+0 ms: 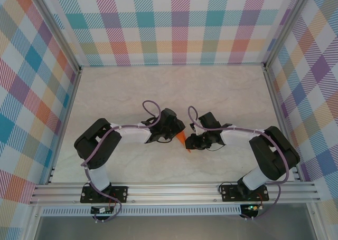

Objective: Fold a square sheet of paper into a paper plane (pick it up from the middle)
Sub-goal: Fold the wing for the fifth time at the center of the table.

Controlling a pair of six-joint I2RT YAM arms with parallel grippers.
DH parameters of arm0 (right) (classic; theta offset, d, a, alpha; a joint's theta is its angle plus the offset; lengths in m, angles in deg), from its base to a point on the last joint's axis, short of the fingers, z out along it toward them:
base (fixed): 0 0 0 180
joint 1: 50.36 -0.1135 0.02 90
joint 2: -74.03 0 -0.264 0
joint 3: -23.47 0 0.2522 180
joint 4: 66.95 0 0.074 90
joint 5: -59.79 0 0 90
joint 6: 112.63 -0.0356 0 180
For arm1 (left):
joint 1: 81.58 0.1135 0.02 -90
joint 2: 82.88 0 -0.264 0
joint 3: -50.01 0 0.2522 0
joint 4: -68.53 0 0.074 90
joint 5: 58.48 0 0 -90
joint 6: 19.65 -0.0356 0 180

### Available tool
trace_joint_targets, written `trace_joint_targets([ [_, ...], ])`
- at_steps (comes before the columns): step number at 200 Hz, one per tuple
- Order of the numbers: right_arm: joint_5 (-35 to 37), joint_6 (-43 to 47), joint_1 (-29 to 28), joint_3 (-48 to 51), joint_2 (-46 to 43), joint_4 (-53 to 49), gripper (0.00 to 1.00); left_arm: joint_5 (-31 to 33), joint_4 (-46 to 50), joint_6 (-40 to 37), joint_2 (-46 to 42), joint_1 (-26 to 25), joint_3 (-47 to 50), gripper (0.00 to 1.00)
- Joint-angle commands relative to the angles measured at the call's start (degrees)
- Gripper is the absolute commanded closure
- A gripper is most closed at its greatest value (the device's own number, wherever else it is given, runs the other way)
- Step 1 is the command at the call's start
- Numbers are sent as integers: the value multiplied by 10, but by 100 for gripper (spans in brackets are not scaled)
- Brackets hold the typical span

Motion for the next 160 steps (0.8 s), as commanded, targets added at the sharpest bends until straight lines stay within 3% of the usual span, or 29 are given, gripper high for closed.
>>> trace_joint_targets([
  [1,12,22,-1,-6,-12,-32,71,11,17,-9,10,4,-9,58],
  [56,29,35,-2,-19,19,-47,69,5,18,-12,13,3,-17,58],
  [107,25,29,-2,-15,31,-35,80,-3,18,-16,19,4,-23,58],
  [160,22,26,-2,-12,37,-31,85,-6,21,-18,27,4,-28,58],
])
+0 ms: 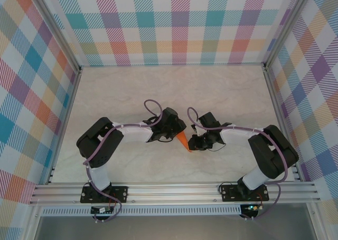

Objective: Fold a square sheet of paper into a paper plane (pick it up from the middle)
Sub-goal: Fold the wing for the fifth time at the center of the table.

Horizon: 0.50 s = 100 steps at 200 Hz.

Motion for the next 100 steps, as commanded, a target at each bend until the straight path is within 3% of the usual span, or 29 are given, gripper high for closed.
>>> trace_joint_targets([
  [1,-8,4,-6,-4,23,6,85,-3,17,-14,12,4,-11,58],
  [54,-6,-2,-5,-4,-9,-14,81,-2,33,-13,21,4,-12,59],
  [69,0,-9,-5,-3,-44,-21,74,-5,33,-14,25,4,-14,59],
  [100,-23,-19,-1,-9,-80,-19,77,-10,34,-17,31,4,-20,59],
])
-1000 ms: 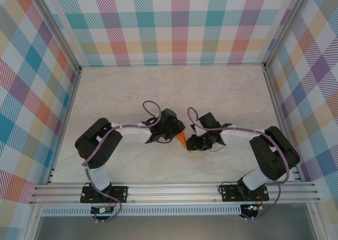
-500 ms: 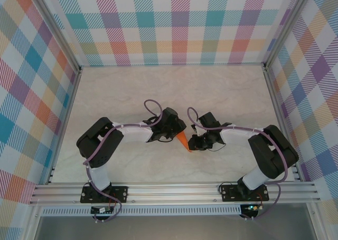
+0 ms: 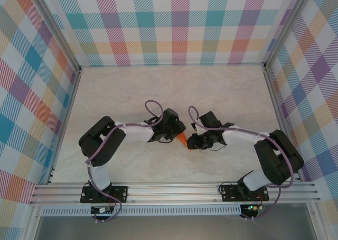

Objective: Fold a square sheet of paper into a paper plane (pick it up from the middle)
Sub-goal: Fold the wing for the fifth time at the center of the table.

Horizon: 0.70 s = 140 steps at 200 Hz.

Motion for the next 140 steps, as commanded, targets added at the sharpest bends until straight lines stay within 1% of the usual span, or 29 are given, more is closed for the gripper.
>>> trace_joint_targets([
  [1,-25,-12,1,-7,-26,-2,78,-10,22,-11,14,4,-16,59],
  [9,-47,-14,1,-11,-21,5,80,-11,22,-11,15,4,-16,59],
  [18,-56,-18,1,-17,-12,8,81,-12,23,-13,15,4,-17,59],
  [49,-35,-26,1,-33,-2,4,83,-13,25,-14,16,4,-19,59],
  [72,-78,-23,2,-43,12,20,84,-14,26,-15,17,4,-18,59],
  [95,-123,-17,1,-58,53,30,85,-15,24,-16,18,4,-21,59],
  [140,-80,-11,10,-57,102,13,86,-18,26,-22,16,4,-25,59],
])
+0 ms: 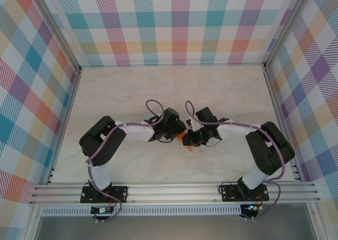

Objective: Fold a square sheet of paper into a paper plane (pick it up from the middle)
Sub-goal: Fold the wing for the fifth time at the center of the table.

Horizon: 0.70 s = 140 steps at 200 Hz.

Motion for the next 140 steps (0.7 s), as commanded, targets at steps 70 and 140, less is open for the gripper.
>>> trace_joint_targets([
  [70,5,5,24,37,23,8,86,-11,20,-28,18,4,-23,59],
  [140,-59,8,25,53,5,3,85,-14,25,-28,22,5,-26,59],
])
